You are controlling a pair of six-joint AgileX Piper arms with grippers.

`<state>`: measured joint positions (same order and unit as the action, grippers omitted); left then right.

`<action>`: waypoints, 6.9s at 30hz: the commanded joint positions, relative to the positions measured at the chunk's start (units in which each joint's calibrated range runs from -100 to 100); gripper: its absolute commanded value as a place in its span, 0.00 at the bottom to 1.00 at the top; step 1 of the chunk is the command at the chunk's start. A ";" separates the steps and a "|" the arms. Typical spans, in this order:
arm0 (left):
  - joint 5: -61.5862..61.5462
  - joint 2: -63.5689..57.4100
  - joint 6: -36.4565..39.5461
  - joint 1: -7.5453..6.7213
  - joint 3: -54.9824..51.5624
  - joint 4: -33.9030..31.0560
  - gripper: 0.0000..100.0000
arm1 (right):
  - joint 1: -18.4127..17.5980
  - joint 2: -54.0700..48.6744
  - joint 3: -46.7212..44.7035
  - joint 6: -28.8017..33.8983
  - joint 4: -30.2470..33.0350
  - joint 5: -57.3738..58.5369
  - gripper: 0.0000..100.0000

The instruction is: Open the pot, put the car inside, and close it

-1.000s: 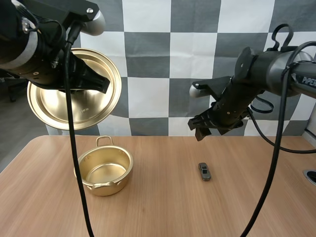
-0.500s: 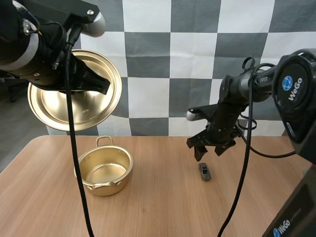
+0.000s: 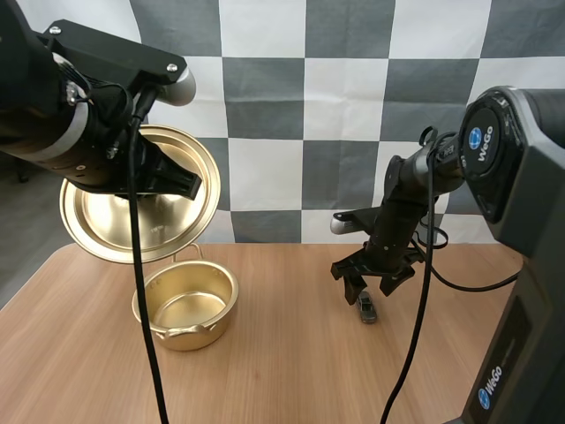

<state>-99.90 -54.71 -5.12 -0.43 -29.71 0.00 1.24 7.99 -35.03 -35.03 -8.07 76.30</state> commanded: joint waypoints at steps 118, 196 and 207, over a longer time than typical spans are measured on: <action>-0.10 -29.25 2.20 0.00 17.70 -9.04 0.00 | -20.60 15.45 32.68 -24.98 -29.13 23.70 0.00; -0.10 -29.25 2.01 0.16 17.70 -8.93 0.00 | -23.71 21.22 38.93 -18.53 -25.38 22.49 1.00; -0.10 -29.01 1.88 0.16 17.39 -9.20 0.00 | -23.26 7.25 38.93 -17.79 -16.91 17.04 1.00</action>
<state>-100.00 -83.77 -3.10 -0.27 -12.05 -8.99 -22.14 18.57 3.85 -54.25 -27.55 94.66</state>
